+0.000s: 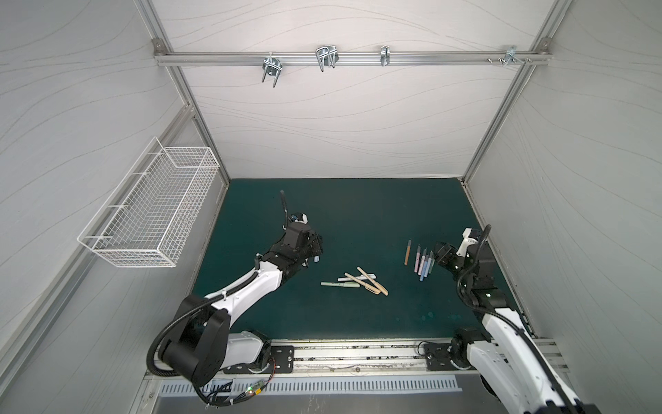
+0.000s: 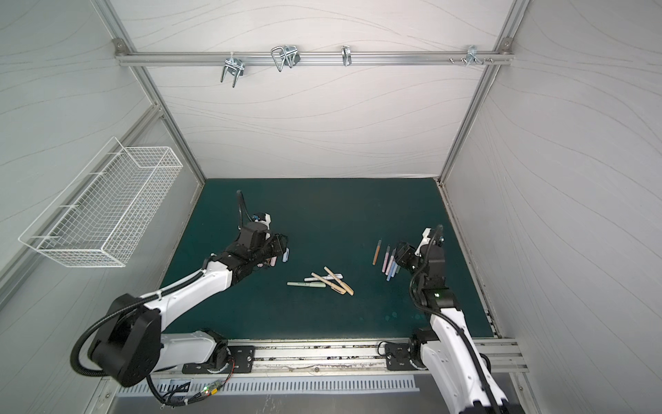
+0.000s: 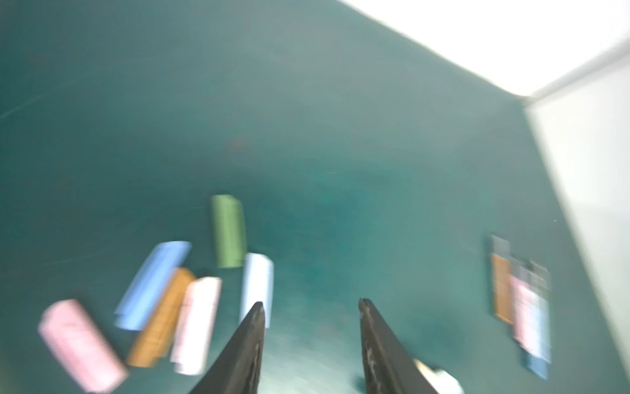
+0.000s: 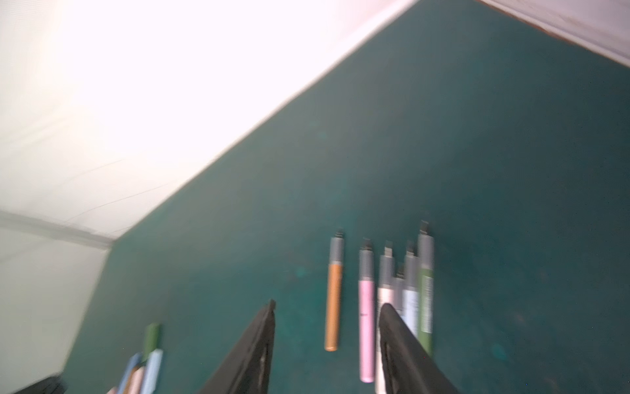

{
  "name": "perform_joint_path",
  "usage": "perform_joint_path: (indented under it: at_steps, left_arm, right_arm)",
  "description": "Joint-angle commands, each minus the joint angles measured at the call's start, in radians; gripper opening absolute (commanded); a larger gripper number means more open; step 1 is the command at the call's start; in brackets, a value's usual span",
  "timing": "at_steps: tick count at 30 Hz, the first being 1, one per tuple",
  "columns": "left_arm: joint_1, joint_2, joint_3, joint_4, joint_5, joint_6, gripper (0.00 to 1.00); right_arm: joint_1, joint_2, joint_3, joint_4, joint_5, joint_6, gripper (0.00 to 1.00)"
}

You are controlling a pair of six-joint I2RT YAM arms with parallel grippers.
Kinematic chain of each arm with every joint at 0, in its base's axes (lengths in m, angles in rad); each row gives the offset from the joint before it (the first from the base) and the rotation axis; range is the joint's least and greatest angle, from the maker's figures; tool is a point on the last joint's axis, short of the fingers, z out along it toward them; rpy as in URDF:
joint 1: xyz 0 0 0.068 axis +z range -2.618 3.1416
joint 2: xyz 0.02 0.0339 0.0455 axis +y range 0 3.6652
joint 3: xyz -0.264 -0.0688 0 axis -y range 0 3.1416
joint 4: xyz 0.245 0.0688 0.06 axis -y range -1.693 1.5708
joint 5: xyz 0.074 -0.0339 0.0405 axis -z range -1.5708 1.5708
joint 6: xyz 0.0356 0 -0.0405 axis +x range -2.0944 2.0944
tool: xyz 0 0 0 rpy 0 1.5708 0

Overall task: Open the pen caps
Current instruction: 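Move both grippers over the pile of capped beige pens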

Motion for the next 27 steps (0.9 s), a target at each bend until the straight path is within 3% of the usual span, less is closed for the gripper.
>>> perform_joint_path:
  at_steps: [1, 7, 14, 19, 27]
  left_arm:
    - [-0.056, -0.074, -0.009, 0.043, 0.061, -0.006, 0.47]
    - [-0.128, -0.182, -0.058, 0.0, 0.127, -0.038, 0.47]
    - [-0.132, -0.217, -0.134, 0.025, 0.258, -0.027, 0.46]
    - [-0.132, -0.208, -0.175, 0.059, 0.366, -0.023, 0.45]
    - [-0.132, -0.16, -0.192, 0.086, 0.367, 0.009, 0.45]
  right_arm:
    - [0.08, -0.036, 0.038, -0.056, 0.017, -0.028, 0.49]
    - [0.194, 0.144, 0.203, -0.159, -0.119, -0.042, 0.44]
    - [0.337, 0.292, 0.314, -0.316, -0.194, -0.2, 0.42]
    - [0.467, 0.401, 0.362, -0.355, -0.143, -0.278, 0.4]
    - [0.589, 0.613, 0.474, -0.418, -0.089, -0.351, 0.44]
